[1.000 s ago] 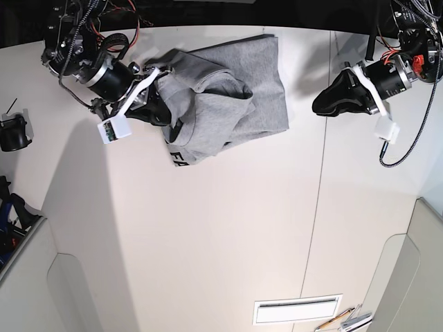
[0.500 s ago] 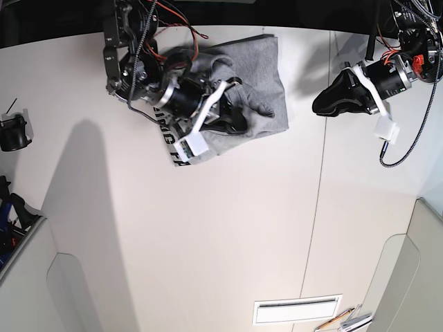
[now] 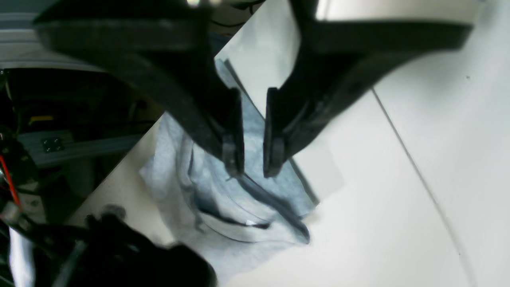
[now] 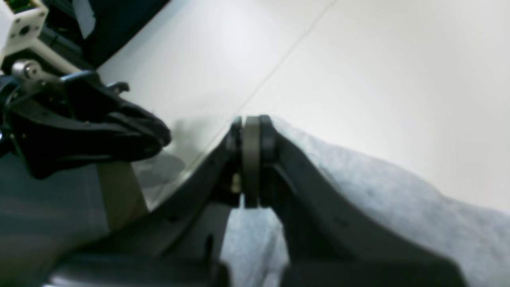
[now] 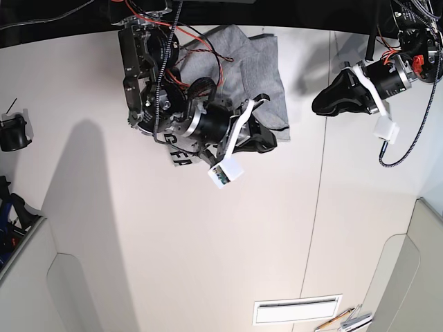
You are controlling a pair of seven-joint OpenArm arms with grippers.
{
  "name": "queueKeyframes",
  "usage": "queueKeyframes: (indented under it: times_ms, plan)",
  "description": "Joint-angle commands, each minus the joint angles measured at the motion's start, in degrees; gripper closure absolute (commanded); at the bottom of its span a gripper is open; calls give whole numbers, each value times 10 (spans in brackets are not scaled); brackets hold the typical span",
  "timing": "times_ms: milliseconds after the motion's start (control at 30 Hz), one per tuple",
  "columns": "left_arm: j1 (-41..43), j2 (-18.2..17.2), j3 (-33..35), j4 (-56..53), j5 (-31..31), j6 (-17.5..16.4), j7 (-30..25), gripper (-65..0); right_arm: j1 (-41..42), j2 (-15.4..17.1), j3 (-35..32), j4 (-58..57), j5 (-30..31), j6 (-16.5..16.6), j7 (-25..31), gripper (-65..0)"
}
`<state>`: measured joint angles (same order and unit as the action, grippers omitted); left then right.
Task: Fold the T-shirt properly
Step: 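Fold the held end over the shirt toward the left gripper, then grasp the folded bundle with both grippers and square its edges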
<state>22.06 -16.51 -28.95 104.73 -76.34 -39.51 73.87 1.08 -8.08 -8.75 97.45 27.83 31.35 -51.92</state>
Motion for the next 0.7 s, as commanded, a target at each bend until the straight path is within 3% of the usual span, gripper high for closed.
queueKeyframes:
  times_ms: [0, 67, 333, 533, 600, 667]
  plan:
    - [-1, -7, -5, 10, -49, -5, 12, -93, 10, 2, 14, 19, 6, 4, 14, 0]
    - [1, -6, -8, 14, -87, -5, 61, -93, 12, 15, 48, 26, -1, 4, 24, 0]
    - [8, -6, 24, 104, -87, -5, 61, -92, 13, 79, 185, 23, -49, 4, 101, 0]
    - [8, -2, 181, 128, -87, -5, 61, -92, 24, 122, 215, -18, -49, 4, 130, 0]
    - [9, 4, 247, 127, -43, -5, 46, -92, 44, 127, 215, -54, -49, 4, 134, 0]
    - [10, 6, 304, 123, 25, -5, -7, -92, 71, 127, 213, -102, -49, 4, 147, 0]
